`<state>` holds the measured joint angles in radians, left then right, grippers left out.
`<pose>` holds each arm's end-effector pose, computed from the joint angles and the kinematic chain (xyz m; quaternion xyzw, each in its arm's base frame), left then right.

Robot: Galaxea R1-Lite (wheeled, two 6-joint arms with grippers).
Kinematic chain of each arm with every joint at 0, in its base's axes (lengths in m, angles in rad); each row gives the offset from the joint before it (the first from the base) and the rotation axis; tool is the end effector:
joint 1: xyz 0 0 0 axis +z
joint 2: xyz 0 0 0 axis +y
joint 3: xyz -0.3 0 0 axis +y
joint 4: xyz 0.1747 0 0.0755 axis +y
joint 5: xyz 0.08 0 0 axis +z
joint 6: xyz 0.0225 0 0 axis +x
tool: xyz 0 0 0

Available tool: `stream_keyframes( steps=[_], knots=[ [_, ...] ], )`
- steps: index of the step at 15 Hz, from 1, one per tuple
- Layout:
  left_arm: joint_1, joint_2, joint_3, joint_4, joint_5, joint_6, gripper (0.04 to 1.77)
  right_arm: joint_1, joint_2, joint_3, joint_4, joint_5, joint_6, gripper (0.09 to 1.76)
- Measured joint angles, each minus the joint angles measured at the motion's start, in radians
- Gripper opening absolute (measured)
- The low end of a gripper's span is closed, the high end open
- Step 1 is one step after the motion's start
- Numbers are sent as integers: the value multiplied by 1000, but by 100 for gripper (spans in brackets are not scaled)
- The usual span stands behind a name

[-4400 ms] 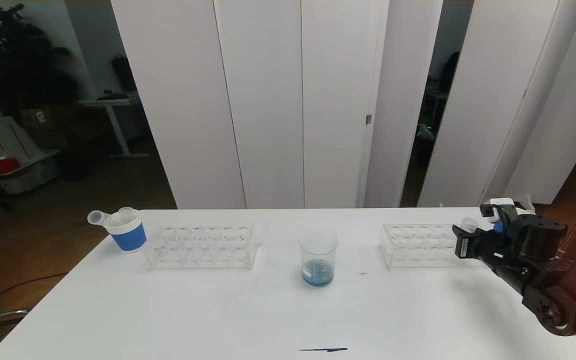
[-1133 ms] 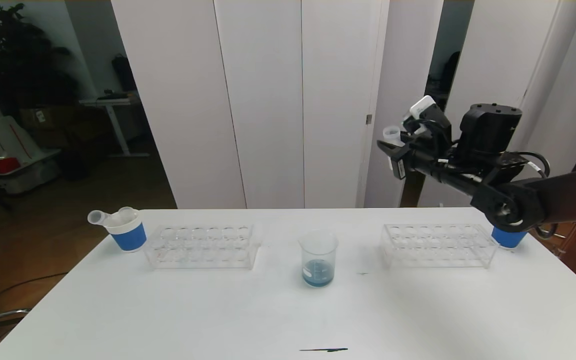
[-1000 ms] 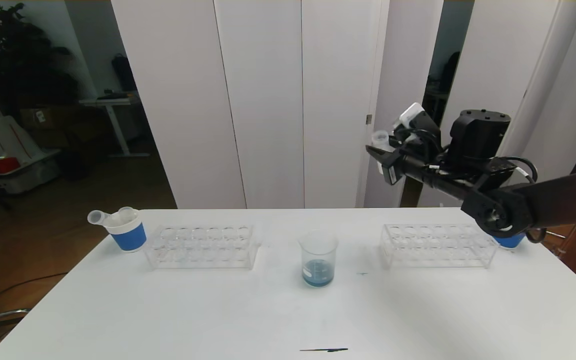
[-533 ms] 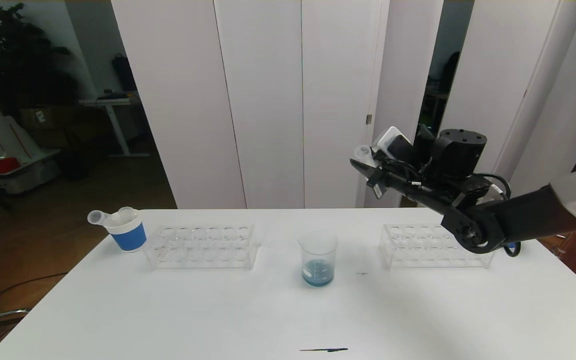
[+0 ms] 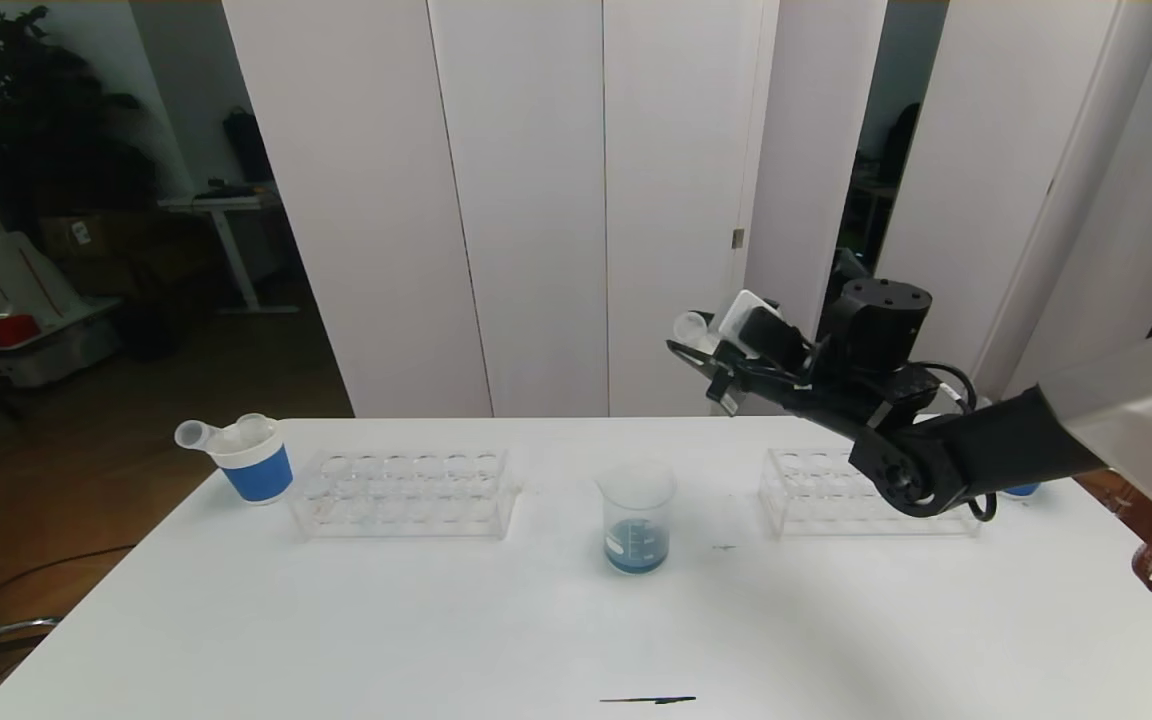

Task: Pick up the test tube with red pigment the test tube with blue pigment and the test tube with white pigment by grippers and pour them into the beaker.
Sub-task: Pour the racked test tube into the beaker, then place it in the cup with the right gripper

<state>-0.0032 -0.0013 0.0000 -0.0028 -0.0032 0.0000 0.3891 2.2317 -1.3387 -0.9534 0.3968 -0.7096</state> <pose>-0.0229 0.0000 0.0758 0.0000 -0.0020 -0.0032 1.0000 0.4159 0.1799 0.1542 -0.3209 -0.1613 0.3484 0.8658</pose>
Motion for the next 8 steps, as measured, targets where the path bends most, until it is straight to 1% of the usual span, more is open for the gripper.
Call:
stream_keyframes(
  steps=[2, 5, 8],
  knots=[
    [0, 0, 0, 0, 0, 0, 175, 5, 20, -29, 0, 45, -55, 59],
    [0, 0, 0, 0, 0, 0, 175, 2, 57, -89, 3, 149, -150, 59],
    [0, 0, 0, 0, 0, 0, 175, 4, 83, -121, 7, 210, -235, 59]
  ],
)
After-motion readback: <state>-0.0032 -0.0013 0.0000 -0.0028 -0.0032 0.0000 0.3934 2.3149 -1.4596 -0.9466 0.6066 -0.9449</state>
